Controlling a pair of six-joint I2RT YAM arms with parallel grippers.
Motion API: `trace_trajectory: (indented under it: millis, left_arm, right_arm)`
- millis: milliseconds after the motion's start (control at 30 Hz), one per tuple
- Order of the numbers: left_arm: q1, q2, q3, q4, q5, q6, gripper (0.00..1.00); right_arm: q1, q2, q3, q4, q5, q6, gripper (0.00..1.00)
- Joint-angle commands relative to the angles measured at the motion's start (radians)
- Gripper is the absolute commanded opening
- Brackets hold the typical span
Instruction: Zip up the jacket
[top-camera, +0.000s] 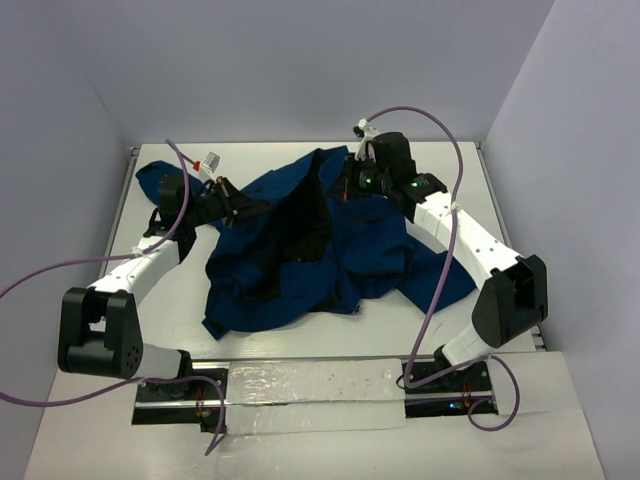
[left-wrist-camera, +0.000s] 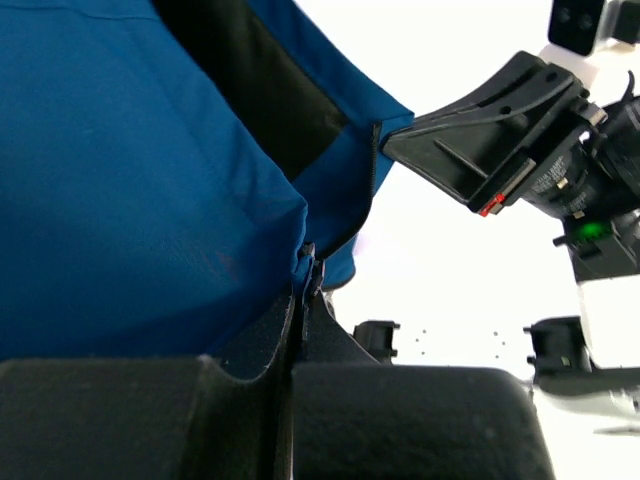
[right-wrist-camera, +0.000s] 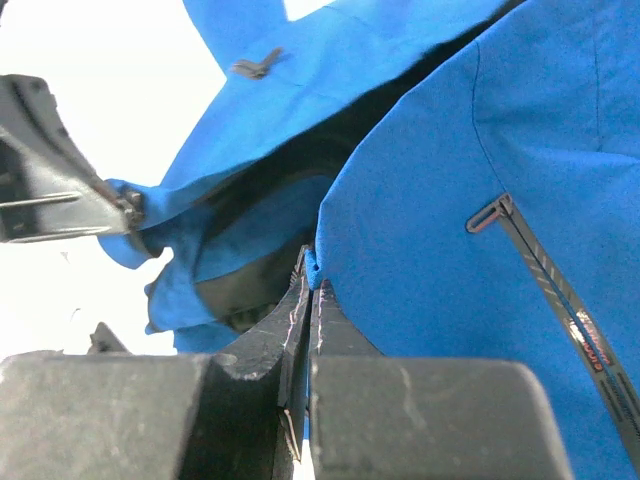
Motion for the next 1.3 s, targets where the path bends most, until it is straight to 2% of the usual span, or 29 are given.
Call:
trace_trajectory:
  millis: [0,167,233,367,400,467,533,700,900,1033,1167,1267]
  left_arm:
    - [-0.004,0.050,0.072,0.159,0.111,-0.029,0.00]
    - [-0.004,0.106,0.103,0.299,0.154,-0.134,0.00]
    - [-0.004,0.120,0.106,0.406,0.165,-0.210,0.00]
    - [-0.004,0.152,0.091,0.686,0.188,-0.427,0.00]
    - [-0.004,0.155,0.091,0.757,0.191,-0.439,0.00]
    - [-0.004,0.204,0.095,0.951,0.203,-0.588,0.00]
    - [-0.004,0.231,0.099,1.068,0.217,-0.647,0.00]
    - [-0.007,0.249,0.103,1.075,0.225,-0.645,0.00]
    - [-0.009,0.224,0.103,0.968,0.224,-0.556,0.00]
    - [-0.011,0.237,0.099,1.000,0.243,-0.577,0.00]
    - [-0.013,0.263,0.107,1.089,0.285,-0.622,0.00]
    - [-0.013,0.282,0.114,1.116,0.295,-0.636,0.00]
  right_arm:
    - [-0.016,-0.060,-0.023,0.075,-0.062,0.031,0.00]
    - [-0.044,-0.094,-0.040,0.093,-0.089,0.043,0.00]
    - [-0.062,-0.103,-0.045,0.108,-0.111,0.053,0.00]
    - [-0.070,-0.118,-0.051,0.145,-0.143,0.052,0.00]
    - [-0.070,-0.120,-0.053,0.155,-0.145,0.052,0.00]
    - [-0.070,-0.141,-0.055,0.178,-0.149,0.046,0.00]
    - [-0.070,-0.153,-0.050,0.192,-0.150,0.039,0.00]
    - [-0.070,-0.189,-0.038,0.198,-0.156,0.028,0.00]
    - [-0.064,-0.232,-0.068,0.251,-0.125,0.043,0.00]
    - [-0.059,-0.171,0.029,0.154,-0.250,0.013,0.00]
    - [-0.027,-0.191,-0.027,0.275,-0.325,0.032,0.00]
    - [0.007,-0.174,-0.009,0.274,-0.316,0.023,0.00]
